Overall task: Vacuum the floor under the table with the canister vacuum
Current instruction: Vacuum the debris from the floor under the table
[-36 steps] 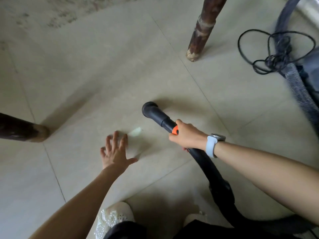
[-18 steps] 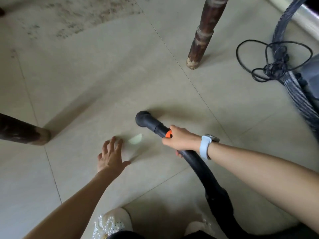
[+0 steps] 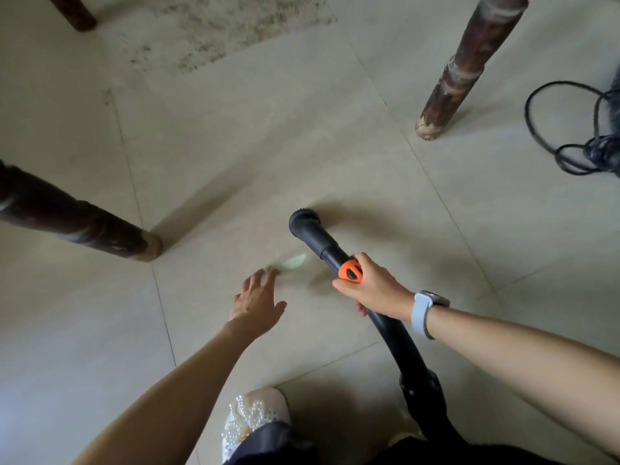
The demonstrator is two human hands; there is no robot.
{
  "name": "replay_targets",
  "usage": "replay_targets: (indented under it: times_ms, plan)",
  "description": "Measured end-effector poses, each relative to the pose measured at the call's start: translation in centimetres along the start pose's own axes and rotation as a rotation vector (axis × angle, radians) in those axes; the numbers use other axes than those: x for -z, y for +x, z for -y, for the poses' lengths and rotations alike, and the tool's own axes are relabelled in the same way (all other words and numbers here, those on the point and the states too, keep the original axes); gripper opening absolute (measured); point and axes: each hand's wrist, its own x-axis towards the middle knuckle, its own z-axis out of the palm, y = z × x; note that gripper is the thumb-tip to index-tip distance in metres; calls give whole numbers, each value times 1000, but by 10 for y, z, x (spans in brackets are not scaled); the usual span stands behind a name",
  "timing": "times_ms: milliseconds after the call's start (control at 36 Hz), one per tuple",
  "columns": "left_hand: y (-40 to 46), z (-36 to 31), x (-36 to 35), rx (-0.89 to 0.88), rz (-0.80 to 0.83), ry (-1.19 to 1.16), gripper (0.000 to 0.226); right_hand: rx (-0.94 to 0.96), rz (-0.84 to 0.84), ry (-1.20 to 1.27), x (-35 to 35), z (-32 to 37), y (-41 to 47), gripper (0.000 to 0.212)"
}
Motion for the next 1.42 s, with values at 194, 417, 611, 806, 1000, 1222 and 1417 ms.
replay_targets:
  times_ms: [194,417,611,806,1000,1222,1417]
  plan:
    - [-47,-29,54,-26,10,40,64,-75,9,-83,29,1,-42,33]
    - [-126,-84,175,-49,-75,-270,47,37,-15,-118,104,128,-105,34]
    - [-216,-144,270,109,-188,-682,39,94,11,-185,132,220,-208,41]
    - [-323,-165,309,286,-20,-1212,30,52,88,-306,115,261,-344,44]
    - [-435,-152,319,425,-162,-1338,33,24,178,-166,93,294,-451,39]
    - [-491,-68,333,427,-327,-1470,23,-34,300,-313,49,289,-491,40]
    - [-505,61,356,507,-315,-1581,15,121,183,-546,-60,362,-495,43]
